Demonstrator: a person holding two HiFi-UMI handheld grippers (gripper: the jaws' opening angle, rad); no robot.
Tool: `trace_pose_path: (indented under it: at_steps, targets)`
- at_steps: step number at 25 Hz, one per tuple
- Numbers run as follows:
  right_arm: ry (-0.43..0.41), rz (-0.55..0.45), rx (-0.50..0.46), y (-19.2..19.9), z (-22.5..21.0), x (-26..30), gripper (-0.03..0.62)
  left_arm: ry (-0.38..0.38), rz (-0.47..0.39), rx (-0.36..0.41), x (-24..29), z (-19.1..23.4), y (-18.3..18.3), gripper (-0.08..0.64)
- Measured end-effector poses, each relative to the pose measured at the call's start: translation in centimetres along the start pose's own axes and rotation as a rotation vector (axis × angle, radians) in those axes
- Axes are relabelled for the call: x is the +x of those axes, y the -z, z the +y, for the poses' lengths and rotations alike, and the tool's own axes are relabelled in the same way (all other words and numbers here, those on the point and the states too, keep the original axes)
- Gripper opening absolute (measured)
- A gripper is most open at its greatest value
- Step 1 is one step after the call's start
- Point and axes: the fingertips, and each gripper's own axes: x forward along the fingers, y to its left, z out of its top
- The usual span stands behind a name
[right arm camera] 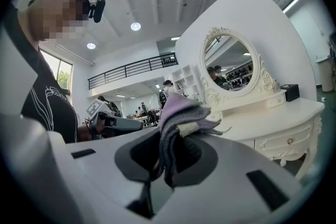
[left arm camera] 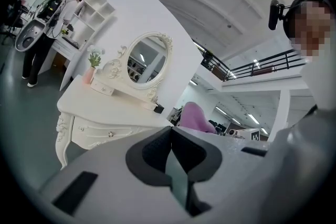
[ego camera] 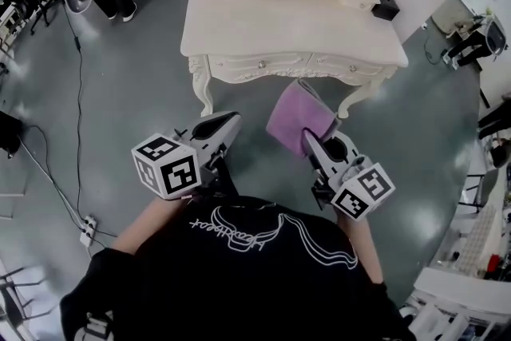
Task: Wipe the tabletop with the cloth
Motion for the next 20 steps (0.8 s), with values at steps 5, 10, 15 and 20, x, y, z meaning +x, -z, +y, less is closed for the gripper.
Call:
trace_pose_path:
  at_steps: [5, 10, 15, 20]
  targets:
    - [0.0, 0.036, 0.028, -0.9, -3.5, 7.4, 0.051, -0.006, 0.018, -0.025, 2.8, 6.4, -4.0, 0.005]
    - [0.01, 0.088, 0.056, -1.5, -7.2, 16.2, 0.051, -0.032, 0.039, -0.035, 4.9, 14.7, -8.5, 0.005]
    - [-0.002, 0.148, 0.053, -2.1, -9.5, 25.2, 0.051, -0.072, 0.038, -0.032, 6.0, 22.8, -13.4, 0.005]
    - [-0.015, 0.19, 0.091, -1.7, -11.7, 32.6, 0.051, -0.096, 0.043, -0.05, 7.2, 29.5, -16.6, 0.005]
